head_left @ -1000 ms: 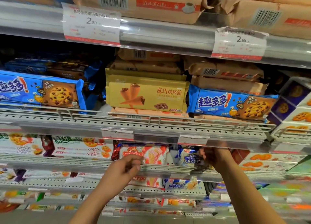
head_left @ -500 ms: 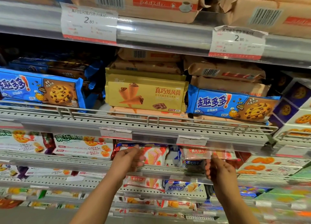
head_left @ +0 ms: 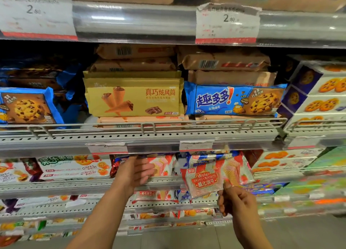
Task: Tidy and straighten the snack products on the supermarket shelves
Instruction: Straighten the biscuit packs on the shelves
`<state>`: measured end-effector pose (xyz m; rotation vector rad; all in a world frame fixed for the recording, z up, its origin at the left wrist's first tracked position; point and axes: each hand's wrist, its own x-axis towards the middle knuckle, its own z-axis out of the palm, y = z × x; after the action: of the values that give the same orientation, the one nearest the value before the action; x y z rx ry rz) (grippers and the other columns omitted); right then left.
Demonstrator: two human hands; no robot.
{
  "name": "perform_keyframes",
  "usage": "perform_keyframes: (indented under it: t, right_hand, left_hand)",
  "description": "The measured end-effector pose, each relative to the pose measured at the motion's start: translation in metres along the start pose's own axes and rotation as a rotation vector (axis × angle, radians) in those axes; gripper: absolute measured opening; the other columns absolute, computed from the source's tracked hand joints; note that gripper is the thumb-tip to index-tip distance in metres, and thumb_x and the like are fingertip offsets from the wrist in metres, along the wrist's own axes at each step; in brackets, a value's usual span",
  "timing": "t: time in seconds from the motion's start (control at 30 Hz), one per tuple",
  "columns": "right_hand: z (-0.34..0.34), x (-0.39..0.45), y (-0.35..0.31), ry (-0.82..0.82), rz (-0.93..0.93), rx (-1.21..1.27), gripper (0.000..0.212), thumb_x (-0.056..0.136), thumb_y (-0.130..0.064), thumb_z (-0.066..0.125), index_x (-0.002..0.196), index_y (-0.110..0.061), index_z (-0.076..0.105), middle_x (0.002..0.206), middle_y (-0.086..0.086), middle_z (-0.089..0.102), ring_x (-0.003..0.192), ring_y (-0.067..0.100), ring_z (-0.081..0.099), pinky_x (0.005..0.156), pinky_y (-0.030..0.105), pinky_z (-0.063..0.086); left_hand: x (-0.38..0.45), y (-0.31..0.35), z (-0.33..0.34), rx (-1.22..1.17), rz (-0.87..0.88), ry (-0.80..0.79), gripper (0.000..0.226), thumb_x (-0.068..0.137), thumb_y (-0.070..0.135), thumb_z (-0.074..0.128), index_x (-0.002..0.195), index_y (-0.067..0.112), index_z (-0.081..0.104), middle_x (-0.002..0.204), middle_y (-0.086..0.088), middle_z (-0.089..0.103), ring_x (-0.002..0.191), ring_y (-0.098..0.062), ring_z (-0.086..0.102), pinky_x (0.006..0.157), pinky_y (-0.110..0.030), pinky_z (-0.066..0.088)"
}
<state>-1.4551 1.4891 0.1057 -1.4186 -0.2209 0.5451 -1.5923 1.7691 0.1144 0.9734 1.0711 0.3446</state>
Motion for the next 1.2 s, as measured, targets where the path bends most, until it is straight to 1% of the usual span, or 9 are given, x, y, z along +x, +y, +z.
perform_keyframes:
  t: [0.17,0.37,0.47,0.53,0.6,0.77,0.93,1.03,1.2]
  right_hand:
    - [-0.002,-0.003,0.003,0.011,-0.001,-0.01,0.044,0.099,-0.022,0.058,0.071,0.011,0.065,0.06,0.032,0.058,0.043,0.024,0.049,0.043,0.028,0.039]
    - [0.0,-0.003,0.008,0.034,0.038,-0.001,0.039,0.098,-0.018,0.058,0.077,0.014,0.064,0.06,0.029,0.059,0.039,0.023,0.049,0.038,0.025,0.04]
    - [0.006,-0.001,0.009,0.038,0.053,-0.009,0.038,0.1,-0.018,0.057,0.079,0.013,0.064,0.06,0.027,0.059,0.039,0.023,0.049,0.038,0.026,0.039]
    - [0.014,0.0,0.007,0.022,0.054,-0.022,0.038,0.1,-0.019,0.057,0.08,0.012,0.065,0.061,0.027,0.06,0.042,0.023,0.049,0.041,0.028,0.04]
    - [0.025,0.001,0.006,-0.007,0.048,-0.032,0.039,0.1,-0.02,0.057,0.08,0.012,0.065,0.063,0.026,0.061,0.045,0.023,0.049,0.043,0.03,0.039]
    - [0.066,0.009,0.004,-0.099,0.026,-0.047,0.043,0.101,-0.025,0.057,0.066,-0.002,0.067,0.064,0.027,0.059,0.049,0.024,0.048,0.049,0.031,0.037]
    - [0.116,0.024,0.0,-0.121,0.094,-0.011,0.038,0.103,-0.023,0.055,0.073,-0.005,0.068,0.063,0.014,0.063,0.051,0.022,0.055,0.049,0.029,0.044]
    - [0.146,0.033,0.003,-0.107,0.104,0.005,0.029,0.097,-0.011,0.058,0.071,-0.005,0.07,0.062,0.01,0.063,0.053,0.022,0.055,0.049,0.027,0.043]
    - [0.194,0.052,0.012,-0.093,0.19,0.028,0.017,0.093,0.003,0.052,0.083,0.005,0.066,0.061,0.014,0.066,0.041,0.015,0.055,0.038,0.019,0.04]
  left_hand:
    - [0.0,-0.003,0.0,-0.029,0.048,0.008,0.045,0.105,0.04,0.045,0.117,0.001,0.065,0.101,-0.014,0.078,0.078,-0.021,0.077,0.061,-0.028,0.053]
    - [-0.021,-0.018,-0.01,-0.187,0.187,0.017,0.046,0.101,0.038,0.056,0.111,-0.006,0.065,0.108,-0.024,0.074,0.101,-0.032,0.073,0.069,-0.032,0.062]
    - [-0.04,-0.027,-0.022,-0.212,0.191,0.044,0.032,0.1,0.032,0.057,0.091,0.004,0.067,0.089,-0.017,0.07,0.095,-0.033,0.071,0.073,-0.039,0.062]
    - [-0.055,-0.034,-0.031,-0.198,0.193,0.047,0.032,0.101,0.027,0.056,0.079,0.013,0.073,0.079,-0.013,0.07,0.094,-0.039,0.069,0.084,-0.047,0.057]
    - [-0.068,-0.042,-0.041,-0.204,0.203,0.062,0.028,0.101,0.026,0.055,0.082,0.011,0.07,0.075,-0.011,0.07,0.094,-0.039,0.069,0.088,-0.051,0.054]
    - [-0.075,-0.062,-0.078,-0.229,0.18,0.163,0.028,0.101,0.033,0.055,0.095,0.007,0.064,0.082,-0.013,0.073,0.085,-0.025,0.073,0.064,-0.034,0.057]
    - [-0.083,-0.075,-0.111,-0.306,0.171,0.238,0.036,0.098,0.036,0.059,0.1,0.002,0.067,0.087,-0.017,0.074,0.085,-0.027,0.073,0.074,-0.043,0.06]
    - [-0.092,-0.078,-0.127,-0.326,0.189,0.263,0.032,0.097,0.036,0.061,0.097,0.005,0.066,0.087,-0.019,0.073,0.085,-0.031,0.071,0.082,-0.049,0.058]
    - [-0.107,-0.081,-0.149,-0.377,0.205,0.298,0.041,0.082,0.044,0.077,0.093,0.005,0.071,0.087,-0.018,0.072,0.08,-0.025,0.071,0.062,-0.033,0.055]
